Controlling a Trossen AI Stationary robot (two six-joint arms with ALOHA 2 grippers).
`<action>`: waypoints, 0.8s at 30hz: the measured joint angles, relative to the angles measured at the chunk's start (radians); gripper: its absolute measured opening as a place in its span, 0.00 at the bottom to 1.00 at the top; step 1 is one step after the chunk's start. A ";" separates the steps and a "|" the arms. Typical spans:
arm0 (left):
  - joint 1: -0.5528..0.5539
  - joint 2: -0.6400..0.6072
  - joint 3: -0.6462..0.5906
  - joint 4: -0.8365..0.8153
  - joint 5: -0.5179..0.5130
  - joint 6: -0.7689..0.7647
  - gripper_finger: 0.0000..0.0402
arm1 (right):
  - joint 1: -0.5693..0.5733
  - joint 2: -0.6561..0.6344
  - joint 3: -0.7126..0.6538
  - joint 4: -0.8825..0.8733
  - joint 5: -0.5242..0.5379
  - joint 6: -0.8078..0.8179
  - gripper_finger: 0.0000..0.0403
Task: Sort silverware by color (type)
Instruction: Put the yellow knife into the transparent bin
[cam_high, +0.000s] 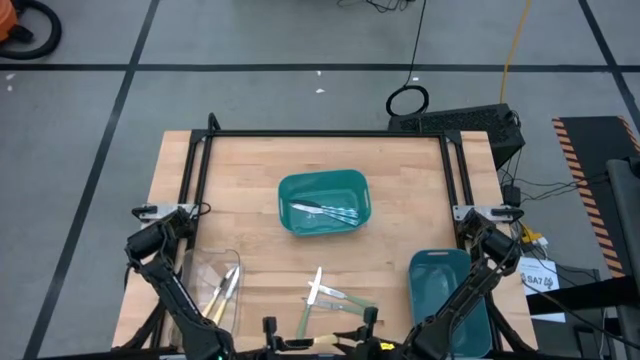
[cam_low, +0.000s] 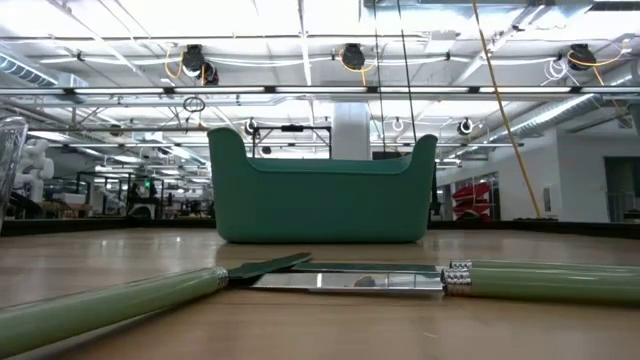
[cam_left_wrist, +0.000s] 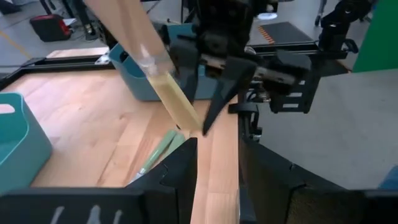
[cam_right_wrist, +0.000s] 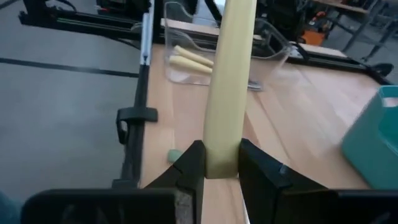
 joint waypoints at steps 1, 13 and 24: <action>0.000 0.000 0.000 0.000 0.000 -0.002 0.32 | 0.000 0.009 0.000 0.022 0.001 -0.009 0.17; 0.009 0.016 0.000 0.138 0.000 0.041 0.32 | -0.003 0.025 0.000 0.397 -0.035 -0.363 0.17; 0.040 0.052 0.000 0.368 0.044 0.202 0.32 | -0.003 0.023 0.000 0.467 -0.078 -0.398 0.17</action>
